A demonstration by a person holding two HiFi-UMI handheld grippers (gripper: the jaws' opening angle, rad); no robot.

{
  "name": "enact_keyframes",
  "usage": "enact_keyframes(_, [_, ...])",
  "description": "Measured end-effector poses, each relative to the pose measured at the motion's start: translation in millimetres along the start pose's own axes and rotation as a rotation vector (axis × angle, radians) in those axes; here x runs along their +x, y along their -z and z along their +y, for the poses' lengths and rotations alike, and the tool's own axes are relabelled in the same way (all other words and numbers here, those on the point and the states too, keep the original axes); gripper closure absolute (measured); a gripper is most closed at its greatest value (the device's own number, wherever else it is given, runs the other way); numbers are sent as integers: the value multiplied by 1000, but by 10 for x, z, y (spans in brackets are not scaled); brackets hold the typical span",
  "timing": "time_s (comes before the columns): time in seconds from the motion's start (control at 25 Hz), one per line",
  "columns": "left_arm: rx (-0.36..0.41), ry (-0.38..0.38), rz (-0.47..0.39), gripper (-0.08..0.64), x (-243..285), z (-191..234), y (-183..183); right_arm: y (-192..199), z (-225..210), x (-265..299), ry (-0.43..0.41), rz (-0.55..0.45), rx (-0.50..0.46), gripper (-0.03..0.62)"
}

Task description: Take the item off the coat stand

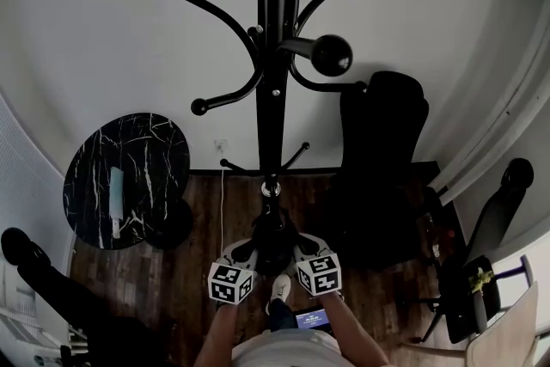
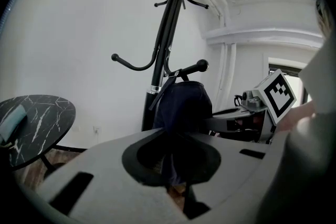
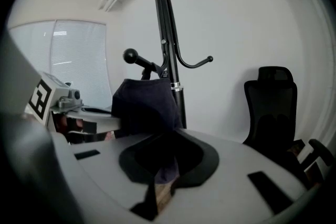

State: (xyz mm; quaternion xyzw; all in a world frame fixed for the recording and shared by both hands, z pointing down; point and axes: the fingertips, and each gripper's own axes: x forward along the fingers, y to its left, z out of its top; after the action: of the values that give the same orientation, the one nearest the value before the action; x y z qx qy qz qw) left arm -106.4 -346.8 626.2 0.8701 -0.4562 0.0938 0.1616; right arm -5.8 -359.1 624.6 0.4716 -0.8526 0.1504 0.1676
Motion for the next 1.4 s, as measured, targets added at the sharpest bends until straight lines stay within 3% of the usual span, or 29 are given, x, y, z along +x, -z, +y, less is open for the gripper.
enact_keyframes(1.4, [11,-2,-53,528,-510,-359,-44,-13,307,-525,-19,-64,-14,561])
